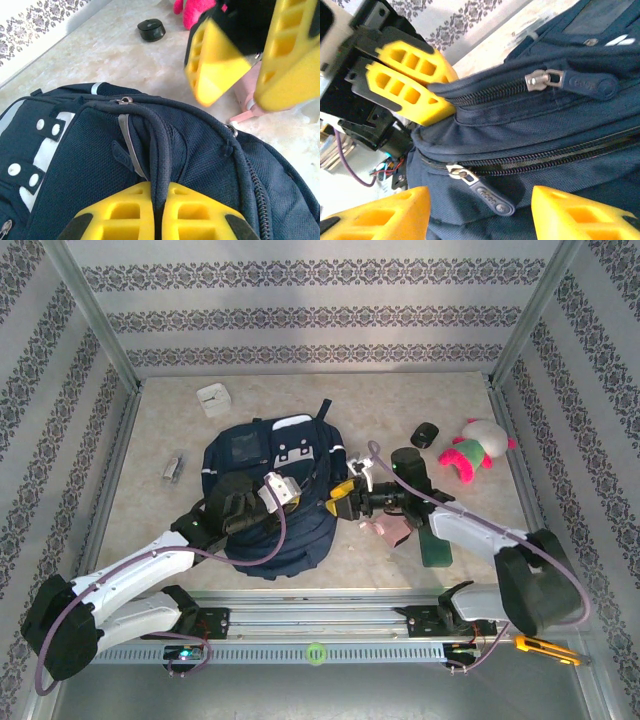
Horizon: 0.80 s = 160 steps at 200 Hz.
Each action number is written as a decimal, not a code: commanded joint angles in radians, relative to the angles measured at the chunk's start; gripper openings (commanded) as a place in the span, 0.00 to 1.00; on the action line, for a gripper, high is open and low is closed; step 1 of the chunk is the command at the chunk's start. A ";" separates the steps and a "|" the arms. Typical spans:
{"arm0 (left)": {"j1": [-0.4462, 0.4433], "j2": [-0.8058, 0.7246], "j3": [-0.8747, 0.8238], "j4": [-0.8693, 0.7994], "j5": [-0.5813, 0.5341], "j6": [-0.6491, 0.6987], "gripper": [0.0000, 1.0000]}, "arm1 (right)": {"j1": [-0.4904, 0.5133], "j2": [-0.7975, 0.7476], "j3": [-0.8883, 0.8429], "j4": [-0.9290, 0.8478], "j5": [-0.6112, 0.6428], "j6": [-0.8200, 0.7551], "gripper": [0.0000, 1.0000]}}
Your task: Pack the student bag
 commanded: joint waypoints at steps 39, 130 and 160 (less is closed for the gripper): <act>0.007 -0.038 0.031 0.143 0.095 0.009 0.00 | 0.051 0.101 0.063 0.002 -0.166 -0.201 0.53; 0.009 -0.059 0.027 0.119 0.052 0.016 0.00 | 0.049 0.058 0.019 -0.008 -0.184 -0.233 0.18; 0.007 -0.065 0.023 0.118 0.037 0.011 0.00 | 0.049 0.060 0.024 -0.003 -0.186 -0.220 0.03</act>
